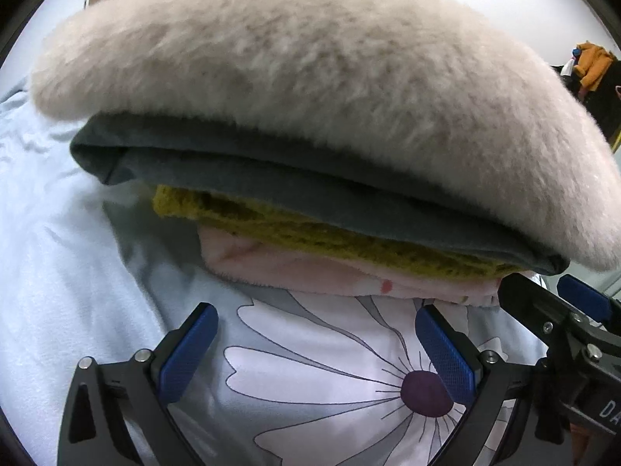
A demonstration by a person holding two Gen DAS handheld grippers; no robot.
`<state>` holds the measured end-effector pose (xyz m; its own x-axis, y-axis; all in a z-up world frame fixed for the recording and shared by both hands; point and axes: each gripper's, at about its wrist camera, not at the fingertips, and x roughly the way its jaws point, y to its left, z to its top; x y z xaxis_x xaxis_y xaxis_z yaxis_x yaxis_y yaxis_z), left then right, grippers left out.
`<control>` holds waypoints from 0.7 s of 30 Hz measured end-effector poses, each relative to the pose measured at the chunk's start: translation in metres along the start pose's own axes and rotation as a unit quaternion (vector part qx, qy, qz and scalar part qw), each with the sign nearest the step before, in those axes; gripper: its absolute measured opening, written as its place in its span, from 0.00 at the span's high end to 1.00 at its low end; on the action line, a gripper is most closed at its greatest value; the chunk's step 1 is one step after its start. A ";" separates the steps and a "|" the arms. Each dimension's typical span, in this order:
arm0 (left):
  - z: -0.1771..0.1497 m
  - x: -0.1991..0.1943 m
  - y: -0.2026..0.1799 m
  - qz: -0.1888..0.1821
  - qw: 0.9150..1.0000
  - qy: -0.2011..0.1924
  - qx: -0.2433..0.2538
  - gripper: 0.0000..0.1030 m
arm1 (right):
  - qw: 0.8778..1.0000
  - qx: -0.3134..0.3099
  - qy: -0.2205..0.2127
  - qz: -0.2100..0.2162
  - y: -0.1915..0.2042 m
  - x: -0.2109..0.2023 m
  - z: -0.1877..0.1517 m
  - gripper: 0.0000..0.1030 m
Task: Fold clothes
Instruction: 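Open both grippers and release the sweater on top of the stack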
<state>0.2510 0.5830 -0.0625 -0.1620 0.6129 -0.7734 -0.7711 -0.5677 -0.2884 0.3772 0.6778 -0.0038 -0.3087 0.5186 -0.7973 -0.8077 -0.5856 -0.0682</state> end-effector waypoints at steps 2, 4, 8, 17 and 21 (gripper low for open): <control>0.000 0.000 0.003 -0.001 1.000 0.002 -0.004 0.00 | 1.000 -0.001 0.000 -0.002 0.002 0.000 0.001 0.10; 0.001 -0.001 0.005 -0.002 1.000 0.002 -0.009 0.00 | 1.000 0.001 0.001 -0.005 0.004 -0.001 0.002 0.10; 0.002 -0.002 0.011 -0.006 1.000 0.003 -0.019 0.00 | 1.000 0.004 0.000 -0.012 0.005 -0.003 0.006 0.03; 0.001 -0.005 0.020 -0.007 1.000 0.001 -0.023 0.00 | 1.000 0.012 0.001 -0.021 0.005 -0.008 0.009 0.03; 0.001 -0.007 0.024 -0.011 1.000 -0.001 -0.027 0.00 | 1.000 0.015 0.002 -0.020 0.006 -0.010 0.010 0.03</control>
<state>0.2327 0.5651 -0.0632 -0.1466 0.6261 -0.7658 -0.7406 -0.5827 -0.3346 0.3702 0.6755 0.0101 -0.2739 0.5397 -0.7961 -0.8343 -0.5452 -0.0826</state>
